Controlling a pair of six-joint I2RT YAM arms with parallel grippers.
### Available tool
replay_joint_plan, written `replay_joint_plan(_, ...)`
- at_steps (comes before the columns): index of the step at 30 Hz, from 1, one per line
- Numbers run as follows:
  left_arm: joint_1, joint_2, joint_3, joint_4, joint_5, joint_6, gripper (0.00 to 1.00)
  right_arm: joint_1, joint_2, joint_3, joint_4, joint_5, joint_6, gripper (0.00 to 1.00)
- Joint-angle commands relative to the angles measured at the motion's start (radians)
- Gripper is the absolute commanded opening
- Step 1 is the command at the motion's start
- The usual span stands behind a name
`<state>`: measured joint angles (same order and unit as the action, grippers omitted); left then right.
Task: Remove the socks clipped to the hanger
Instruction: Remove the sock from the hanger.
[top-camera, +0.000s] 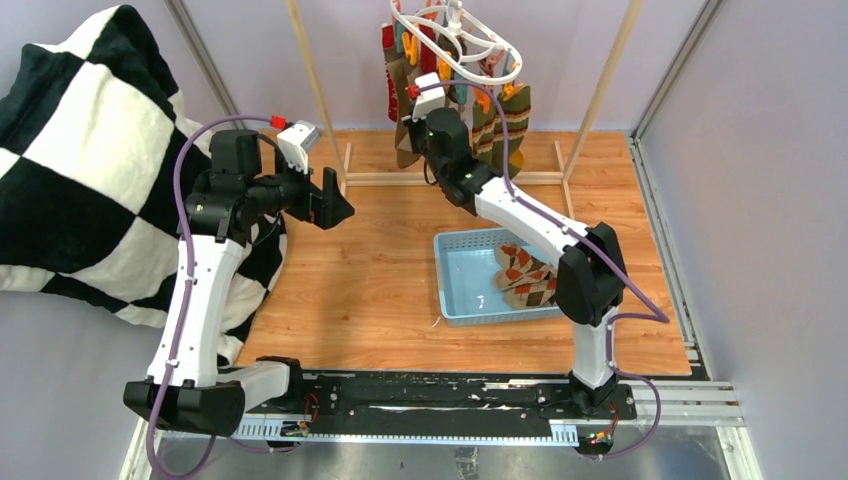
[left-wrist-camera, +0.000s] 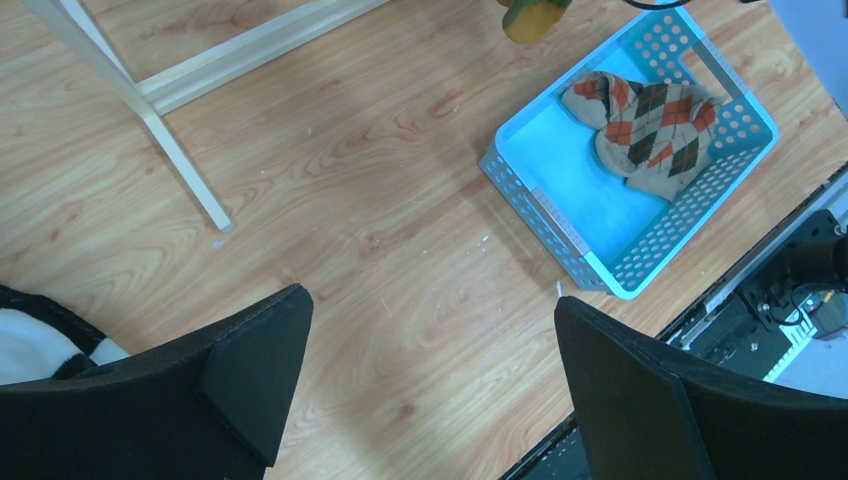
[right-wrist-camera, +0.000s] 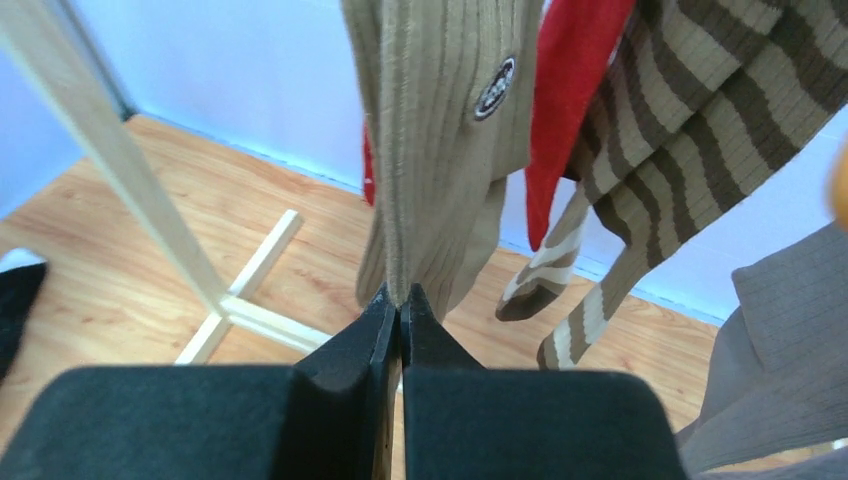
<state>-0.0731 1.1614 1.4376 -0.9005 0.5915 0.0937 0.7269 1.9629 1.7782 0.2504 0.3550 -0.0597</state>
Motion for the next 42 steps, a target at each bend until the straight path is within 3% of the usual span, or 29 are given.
replay_joint_plan(1, 0.008, 0.006, 0.010, -0.003, 0.021, -0.006, 1.00, 0.017, -0.133, -0.075, 0.018, -0.157, 0.050, 0.00)
replay_joint_plan(6, 0.008, 0.020, 0.022, -0.003, 0.077, -0.017, 1.00, 0.008, -0.256, -0.168, -0.034, -0.405, 0.145, 0.00)
replay_joint_plan(14, 0.006, 0.086, 0.083, 0.015, 0.191, -0.058, 1.00, -0.069, -0.440, -0.370, 0.026, -0.763, 0.468, 0.00)
replay_joint_plan(29, -0.139, 0.169, 0.175, 0.034, 0.267, -0.071, 1.00, -0.137, -0.592, -0.469, 0.081, -1.038, 0.703, 0.00)
replay_joint_plan(42, -0.230, 0.234, 0.203, 0.139, 0.345, -0.152, 1.00, -0.165, -0.616, -0.491, 0.160, -1.153, 0.844, 0.00)
